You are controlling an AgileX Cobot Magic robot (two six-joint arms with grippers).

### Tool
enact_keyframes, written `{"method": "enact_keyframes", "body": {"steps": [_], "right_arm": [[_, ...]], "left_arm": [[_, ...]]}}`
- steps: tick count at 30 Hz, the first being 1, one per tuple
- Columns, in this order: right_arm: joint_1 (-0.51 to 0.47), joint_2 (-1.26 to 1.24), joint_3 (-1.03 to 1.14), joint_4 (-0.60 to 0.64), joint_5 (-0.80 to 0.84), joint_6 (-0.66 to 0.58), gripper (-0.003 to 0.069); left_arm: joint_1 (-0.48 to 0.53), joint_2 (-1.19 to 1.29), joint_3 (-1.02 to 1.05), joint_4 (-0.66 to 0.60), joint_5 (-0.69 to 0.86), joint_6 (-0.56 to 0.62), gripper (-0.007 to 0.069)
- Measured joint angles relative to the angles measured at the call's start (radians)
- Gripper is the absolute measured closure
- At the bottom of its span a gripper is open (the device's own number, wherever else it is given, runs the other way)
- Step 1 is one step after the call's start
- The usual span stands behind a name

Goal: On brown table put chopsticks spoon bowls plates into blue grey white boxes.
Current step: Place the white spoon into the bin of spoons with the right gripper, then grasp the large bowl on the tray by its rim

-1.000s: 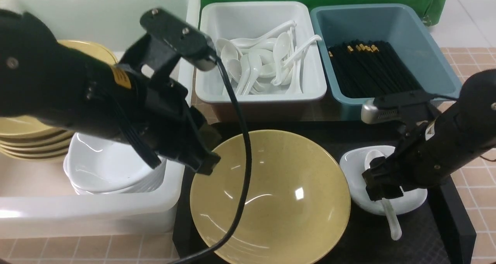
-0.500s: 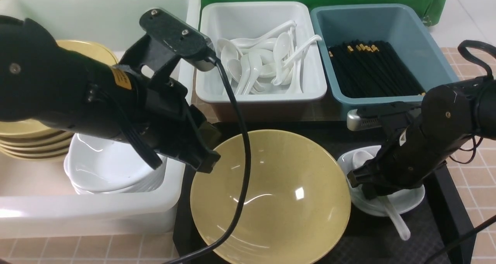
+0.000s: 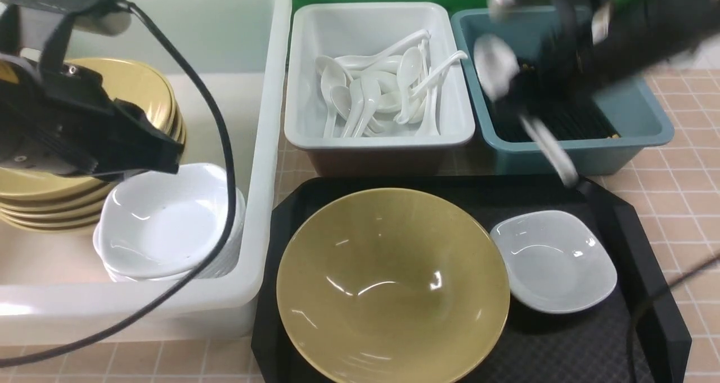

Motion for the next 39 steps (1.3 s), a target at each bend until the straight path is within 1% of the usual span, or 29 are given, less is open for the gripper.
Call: {"method": "enact_keyframes", "body": {"steps": [2,5,6,8,9,10,11,12,14,15,16,17,18,19,21,24,25,26,27,28,29,30,31,32,33,35,36,38,39], "right_arm": [[0.0,0.094,-0.158,0.038,-0.054,-0.007,0.0374],[0.0,0.182,-0.272,0.059,-0.084,-0.008,0.0374],[0.0,0.288,-0.392,0.084,-0.086,-0.009,0.0374],[0.0,0.34,-0.448,0.097,-0.08,-0.009,0.0375],[0.0,0.41,-0.533,0.114,-0.06,-0.009,0.0358],[0.0,0.419,-0.533,0.116,-0.057,-0.009,0.0358],[0.0,0.492,-0.629,0.121,-0.003,-0.009,0.0295],[0.0,0.51,-0.647,0.121,0.022,-0.009,0.0267],[0.0,0.552,-0.743,0.121,0.131,-0.009,0.015],[0.0,0.553,-0.749,0.12,0.154,-0.009,0.0141],[0.0,0.555,-0.792,0.114,0.212,-0.009,0.0099],[0.0,0.555,-0.82,0.109,0.247,-0.009,0.0085],[0.0,0.548,-0.875,0.091,0.359,-0.021,0.0069],[0.0,0.539,-0.894,0.082,0.405,-0.033,0.0071],[0.0,0.509,-0.901,0.066,0.47,-0.044,0.0104],[0.001,0.419,-0.837,0.06,0.492,-0.06,0.0206],[0.002,0.376,-0.794,0.06,0.494,-0.068,0.0255],[0.002,0.376,-0.784,0.06,0.494,-0.071,0.0265],[0.006,0.286,-0.691,0.057,0.497,-0.094,0.0351],[0.007,0.229,-0.624,0.054,0.497,-0.113,0.0407],[0.007,0.217,-0.61,0.053,0.497,-0.116,0.0417],[0.009,0.13,-0.507,0.051,0.497,-0.141,0.049],[0.01,0.105,-0.477,0.05,0.498,-0.148,0.051],[0.012,-0.011,-0.342,0.046,0.499,-0.18,0.0585],[0.013,-0.071,-0.256,0.045,0.5,-0.195,0.0608],[0.014,-0.169,-0.15,0.043,0.503,-0.214,0.0622],[0.014,-0.217,-0.09,0.042,0.503,-0.216,0.0623],[0.014,-0.289,0.003,0.04,0.492,-0.218,0.0623],[0.014,-0.333,0.058,0.039,0.477,-0.218,0.0623]], "left_arm": [[0.0,0.003,0.0,-0.077,0.0,0.076,0.0623],[0.0,0.01,0.0,-0.134,0.0,0.136,0.0623],[0.0,0.018,0.0,-0.194,0.01,0.209,0.0623],[0.0,0.02,0.0,-0.216,0.014,0.242,0.0623],[0.0,0.02,0.0,-0.242,0.018,0.29,0.0623],[0.0,0.02,0.0,-0.245,0.018,0.296,0.0623],[0.0,0.02,0.0,-0.268,0.018,0.35,0.0623],[0.0,0.02,0.0,-0.277,0.018,0.365,0.0623],[0.0,0.022,-0.003,-0.287,0.02,0.383,0.0623],[0.0,0.024,-0.003,-0.287,0.022,0.383,0.0623],[0.0,0.036,-0.02,-0.289,0.039,0.382,0.0623],[0.0,0.042,-0.032,-0.289,0.045,0.381,0.0623],[0.0,0.079,-0.082,-0.292,0.09,0.371,0.0623],[-0.003,0.108,-0.11,-0.292,0.108,0.366,0.0623],[-0.027,0.168,-0.181,-0.277,0.147,0.363,0.0623],[-0.1,0.273,-0.303,-0.225,0.205,0.341,0.062],[-0.131,0.311,-0.341,-0.197,0.228,0.321,0.0619],[-0.138,0.319,-0.341,-0.191,0.228,0.315,0.0618],[-0.191,0.383,-0.402,-0.129,0.256,0.262,0.0615],[-0.222,0.419,-0.431,-0.089,0.267,0.223,0.0612],[-0.234,0.426,-0.442,-0.081,0.269,0.206,0.0609],[-0.266,0.468,-0.473,-0.024,0.283,0.158,0.0593],[-0.281,0.488,-0.486,-0.008,0.288,0.135,0.0582],[-0.319,0.55,-0.518,0.059,0.297,0.084,0.0552],[-0.336,0.584,-0.535,0.091,0.302,0.063,0.0526],[-0.356,0.637,-0.556,0.13,0.304,0.041,0.048],[-0.365,0.674,-0.57,0.147,0.304,0.036,0.0429],[-0.37,0.721,-0.583,0.158,0.3,0.03,0.0367],[-0.372,0.757,-0.592,0.163,0.287,0.026,0.0314]]}}
